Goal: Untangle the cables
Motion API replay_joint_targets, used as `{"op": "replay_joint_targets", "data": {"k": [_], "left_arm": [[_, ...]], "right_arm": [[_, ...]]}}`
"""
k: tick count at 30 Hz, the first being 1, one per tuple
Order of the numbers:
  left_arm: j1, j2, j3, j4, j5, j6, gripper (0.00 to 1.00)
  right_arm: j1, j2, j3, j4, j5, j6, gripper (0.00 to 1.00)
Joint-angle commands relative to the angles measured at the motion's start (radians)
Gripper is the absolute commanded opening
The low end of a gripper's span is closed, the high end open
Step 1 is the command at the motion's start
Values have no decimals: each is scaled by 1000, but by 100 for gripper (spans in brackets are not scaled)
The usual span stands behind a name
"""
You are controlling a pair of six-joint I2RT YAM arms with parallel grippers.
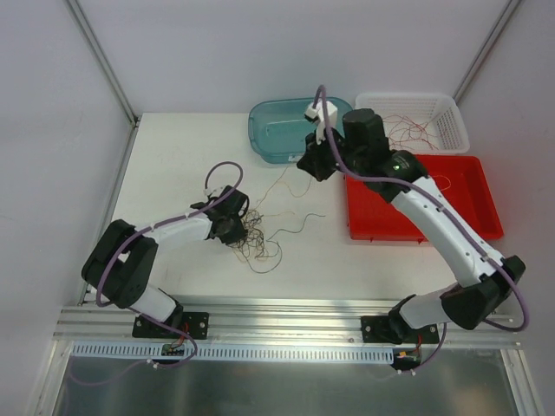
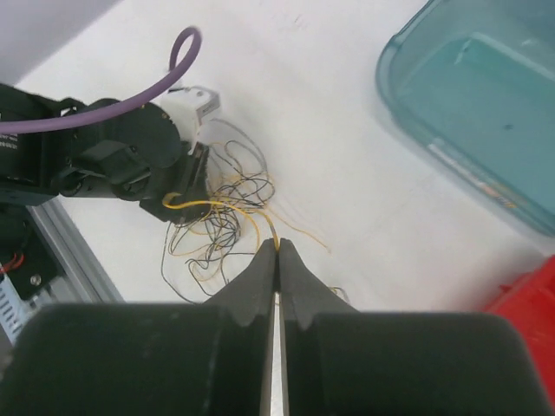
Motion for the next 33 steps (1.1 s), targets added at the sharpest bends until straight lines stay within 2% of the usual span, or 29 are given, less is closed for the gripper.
{"op": "replay_joint_targets", "data": {"k": [1,6,12,20,30,33], "left_arm": [[50,-81,-43,-30,-46,39,21],[148,-156,-85,-38,-35,73,22],[200,-198,-101,-51,-44,116,25],[225,-202,-105,-59,-63,128,32],[275,-193,-69,-75,-84,165,36],[284,-202,-39,-87,-69,185,40]], "right_arm": [[-29,-99,99,-126,88,42,1],[-49,-228,143,-139,134,74,1],[-89,-347,163,-134,184,117,1],[-121,-424,312,-205,307,90,1],[-123,-489,352,-205,421,34,1],[-123,-489,335,-217,481,7,1]]}}
